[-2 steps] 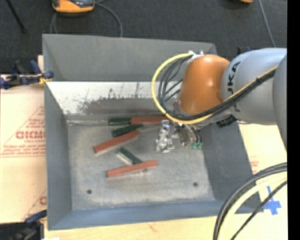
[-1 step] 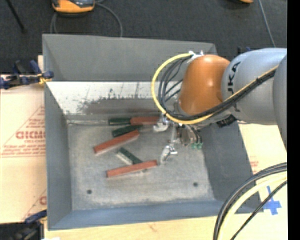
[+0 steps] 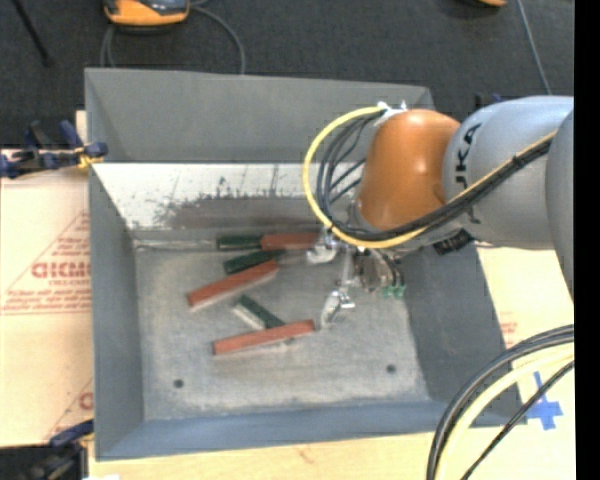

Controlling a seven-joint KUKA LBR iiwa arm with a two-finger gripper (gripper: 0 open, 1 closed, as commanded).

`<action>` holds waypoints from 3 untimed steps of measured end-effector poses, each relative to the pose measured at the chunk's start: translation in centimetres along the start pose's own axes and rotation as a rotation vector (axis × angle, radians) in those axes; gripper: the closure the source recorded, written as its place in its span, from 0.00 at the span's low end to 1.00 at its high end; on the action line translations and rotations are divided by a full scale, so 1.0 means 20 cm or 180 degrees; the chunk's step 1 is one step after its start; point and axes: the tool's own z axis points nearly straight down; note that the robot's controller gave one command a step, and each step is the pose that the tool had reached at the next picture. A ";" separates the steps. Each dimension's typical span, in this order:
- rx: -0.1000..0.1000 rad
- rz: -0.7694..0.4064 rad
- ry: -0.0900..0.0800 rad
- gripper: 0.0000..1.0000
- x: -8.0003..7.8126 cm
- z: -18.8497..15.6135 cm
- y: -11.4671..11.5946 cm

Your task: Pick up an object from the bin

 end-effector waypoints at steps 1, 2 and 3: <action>0.0014 -0.0402 -0.0003 1.00 0.25 0.25 0.20; 0.0015 -0.0404 -0.0004 1.00 0.25 0.25 0.20; 0.0003 -0.0236 -0.0017 1.00 0.34 -0.54 0.10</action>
Offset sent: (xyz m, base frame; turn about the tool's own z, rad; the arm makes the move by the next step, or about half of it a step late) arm 0.0000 0.0000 0.0000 0.0000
